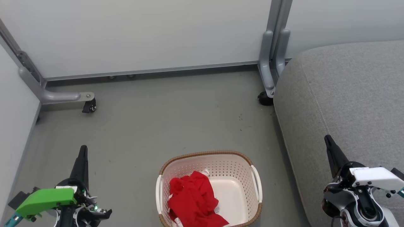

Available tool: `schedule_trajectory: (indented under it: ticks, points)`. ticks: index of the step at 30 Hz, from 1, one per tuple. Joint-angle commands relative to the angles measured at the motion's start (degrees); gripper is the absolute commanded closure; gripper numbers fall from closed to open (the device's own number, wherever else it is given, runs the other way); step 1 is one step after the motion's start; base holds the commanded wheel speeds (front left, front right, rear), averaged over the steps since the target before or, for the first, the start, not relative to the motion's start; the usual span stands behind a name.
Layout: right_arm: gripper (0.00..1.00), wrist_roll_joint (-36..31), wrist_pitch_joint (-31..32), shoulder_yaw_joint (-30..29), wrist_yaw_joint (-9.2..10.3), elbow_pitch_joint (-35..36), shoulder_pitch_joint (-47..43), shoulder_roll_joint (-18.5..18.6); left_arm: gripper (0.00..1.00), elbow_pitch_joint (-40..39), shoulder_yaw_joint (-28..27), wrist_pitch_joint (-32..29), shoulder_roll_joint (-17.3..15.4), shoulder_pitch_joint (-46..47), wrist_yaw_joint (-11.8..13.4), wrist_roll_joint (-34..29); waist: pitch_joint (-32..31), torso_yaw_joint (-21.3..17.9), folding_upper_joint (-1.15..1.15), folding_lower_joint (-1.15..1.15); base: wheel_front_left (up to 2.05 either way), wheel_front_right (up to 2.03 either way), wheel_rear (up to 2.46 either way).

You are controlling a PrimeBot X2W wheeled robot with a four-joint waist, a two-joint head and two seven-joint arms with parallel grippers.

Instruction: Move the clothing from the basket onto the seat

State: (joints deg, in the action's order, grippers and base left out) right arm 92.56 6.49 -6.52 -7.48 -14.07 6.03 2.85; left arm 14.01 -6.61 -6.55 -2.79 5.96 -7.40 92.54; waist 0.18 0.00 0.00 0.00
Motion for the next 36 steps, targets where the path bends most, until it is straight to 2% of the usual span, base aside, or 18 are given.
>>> schedule_trajectory:
  ticks: [1,3,4,12,17,36]
  points:
    - [1.00,-0.29,0.11,0.01,-0.02,-0.07,0.47,0.11,1.00,0.04,0.01,-0.10,-0.14,0.60,-0.32,-0.26,0.00,0.00,0.00,0.00,0.00,0.00,0.00]
    - [1.00,-0.29,0.11,0.01,-0.02,-0.07,0.47,0.11,1.00,0.04,0.01,-0.10,-0.14,0.60,-0.32,-0.26,0.00,0.00,0.00,0.00,0.00,0.00,0.00]
    - [0.00,0.00,-0.01,0.00,0.01,-0.04,0.00,-0.01,0.00,0.07,0.01,0.00,0.01,-0.01,0.01,0.00,0.00,0.00,0.00,0.00,0.00,0.00,0.00]
    - [0.00,-0.94,-1.86,1.17,0.01,0.21,-0.62,-0.24,0.00,-0.06,1.63,1.50,0.13,-0.06,0.01,-0.32,0.06,-0.01,0.00,0.00,0.00,0.00,0.00]
    - [0.00,-3.90,-3.24,1.89,0.01,0.76,-0.71,0.06,0.00,-1.54,3.17,3.17,-0.35,0.26,0.00,-2.11,0.09,-0.01,0.00,0.00,0.00,0.00,0.00]
    - [0.00,-30.72,-7.88,4.04,0.00,5.22,-1.54,0.41,0.00,-5.16,6.12,7.92,-0.65,-0.31,-0.04,-24.28,-0.03,0.03,0.00,0.00,0.00,0.00,0.00]
